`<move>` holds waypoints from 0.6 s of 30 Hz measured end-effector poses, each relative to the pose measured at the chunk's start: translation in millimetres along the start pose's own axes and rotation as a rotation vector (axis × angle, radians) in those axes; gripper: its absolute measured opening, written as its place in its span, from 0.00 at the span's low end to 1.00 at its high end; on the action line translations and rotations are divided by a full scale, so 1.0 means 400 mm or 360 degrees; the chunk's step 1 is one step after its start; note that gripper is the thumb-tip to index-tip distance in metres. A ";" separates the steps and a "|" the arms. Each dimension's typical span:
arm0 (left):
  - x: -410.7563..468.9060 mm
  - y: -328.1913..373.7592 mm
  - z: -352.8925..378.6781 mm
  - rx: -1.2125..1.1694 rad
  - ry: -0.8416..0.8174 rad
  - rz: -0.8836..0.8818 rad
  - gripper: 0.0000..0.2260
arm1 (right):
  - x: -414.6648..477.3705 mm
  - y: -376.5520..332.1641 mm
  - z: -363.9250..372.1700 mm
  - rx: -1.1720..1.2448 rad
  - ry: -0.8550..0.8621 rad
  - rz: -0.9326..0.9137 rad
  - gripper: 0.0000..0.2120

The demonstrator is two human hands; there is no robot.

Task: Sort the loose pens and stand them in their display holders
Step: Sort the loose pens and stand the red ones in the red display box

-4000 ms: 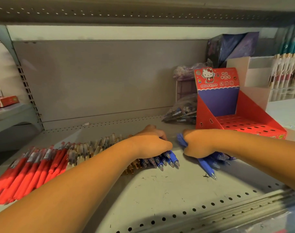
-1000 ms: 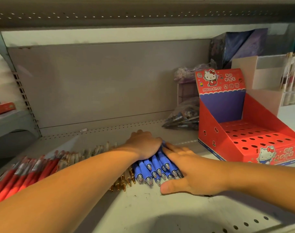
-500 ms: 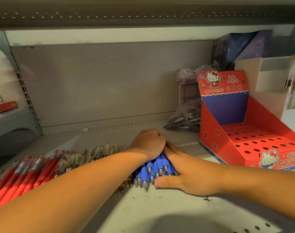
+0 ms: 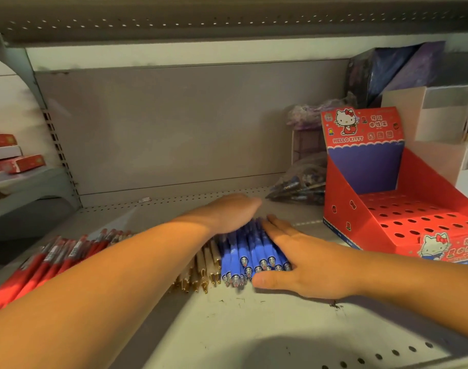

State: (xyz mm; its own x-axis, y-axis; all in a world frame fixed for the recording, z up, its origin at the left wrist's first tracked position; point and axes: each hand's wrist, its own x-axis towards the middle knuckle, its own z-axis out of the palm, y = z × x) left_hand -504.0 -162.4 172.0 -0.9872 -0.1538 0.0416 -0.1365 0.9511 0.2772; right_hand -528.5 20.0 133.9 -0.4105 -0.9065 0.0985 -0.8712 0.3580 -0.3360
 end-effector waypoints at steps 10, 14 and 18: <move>-0.130 -0.229 -0.104 0.0086 0.0155 -0.0347 0.19 | 0.041 -0.134 -0.043 -0.0308 -0.0027 -0.0210 0.36; -0.151 -0.248 -0.052 0.0132 -0.0038 -0.0237 0.19 | 0.090 -0.201 -0.008 -0.0439 -0.0133 -0.0426 0.38; -0.145 -0.261 -0.024 0.0029 0.0037 -0.0288 0.17 | 0.121 -0.229 0.014 -0.0574 -0.0106 -0.0386 0.39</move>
State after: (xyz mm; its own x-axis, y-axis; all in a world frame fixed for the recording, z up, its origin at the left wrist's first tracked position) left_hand -431.6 -255.4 149.7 -0.9442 -0.3289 0.0146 -0.3136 0.9119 0.2648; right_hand -467.2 -58.0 164.1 -0.1747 -0.9821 0.0699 -0.9833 0.1777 0.0390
